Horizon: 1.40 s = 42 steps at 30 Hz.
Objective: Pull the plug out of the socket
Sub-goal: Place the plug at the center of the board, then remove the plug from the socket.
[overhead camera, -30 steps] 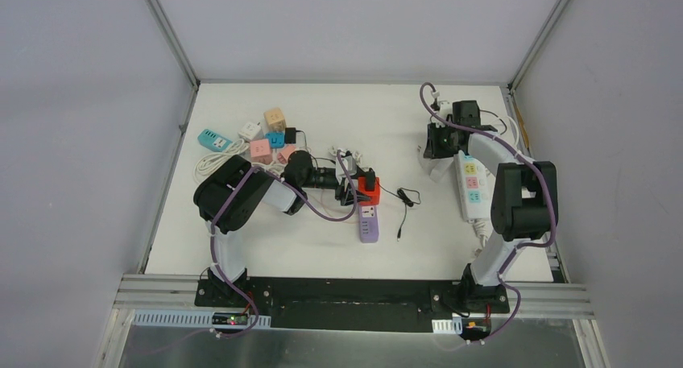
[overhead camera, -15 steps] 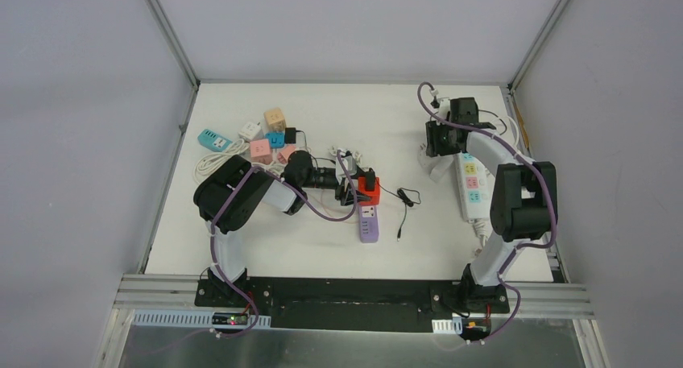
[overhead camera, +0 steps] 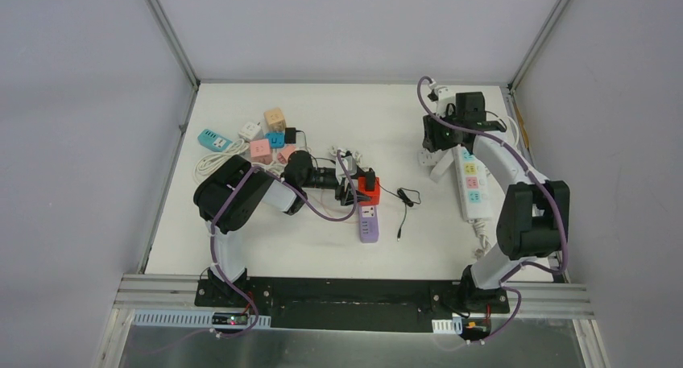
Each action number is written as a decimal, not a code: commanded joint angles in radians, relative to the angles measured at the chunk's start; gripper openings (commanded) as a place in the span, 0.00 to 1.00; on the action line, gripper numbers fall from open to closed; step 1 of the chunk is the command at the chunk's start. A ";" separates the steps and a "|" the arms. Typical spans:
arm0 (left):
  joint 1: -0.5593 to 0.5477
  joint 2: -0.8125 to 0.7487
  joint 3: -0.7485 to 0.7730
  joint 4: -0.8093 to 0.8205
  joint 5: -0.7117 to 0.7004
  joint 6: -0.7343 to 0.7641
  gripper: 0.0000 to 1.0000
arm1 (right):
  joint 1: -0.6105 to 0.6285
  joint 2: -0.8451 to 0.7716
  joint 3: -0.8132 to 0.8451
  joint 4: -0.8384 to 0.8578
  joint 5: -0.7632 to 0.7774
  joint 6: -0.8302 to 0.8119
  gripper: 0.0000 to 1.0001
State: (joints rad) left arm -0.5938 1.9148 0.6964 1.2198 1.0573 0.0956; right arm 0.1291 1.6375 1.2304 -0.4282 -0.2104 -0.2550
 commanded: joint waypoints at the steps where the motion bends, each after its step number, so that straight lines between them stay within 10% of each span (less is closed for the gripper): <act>1: 0.008 -0.016 -0.009 0.025 0.034 0.027 0.00 | 0.006 -0.078 0.031 -0.075 -0.244 -0.104 0.50; 10: 0.008 -0.013 -0.008 0.023 0.028 0.029 0.00 | 0.051 -0.165 0.046 -0.276 -0.722 -0.321 0.55; 20: 0.006 -0.011 -0.005 0.021 0.030 0.029 0.00 | 0.138 -0.143 0.050 -0.635 -0.876 -0.938 0.67; 42: 0.006 -0.014 -0.010 0.020 0.007 0.037 0.00 | 0.147 -0.141 0.073 -0.567 -0.770 -0.786 0.67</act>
State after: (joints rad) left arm -0.5938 1.9148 0.6964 1.2198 1.0554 0.0959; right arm 0.2764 1.5047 1.2587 -1.0340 -0.9764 -1.0790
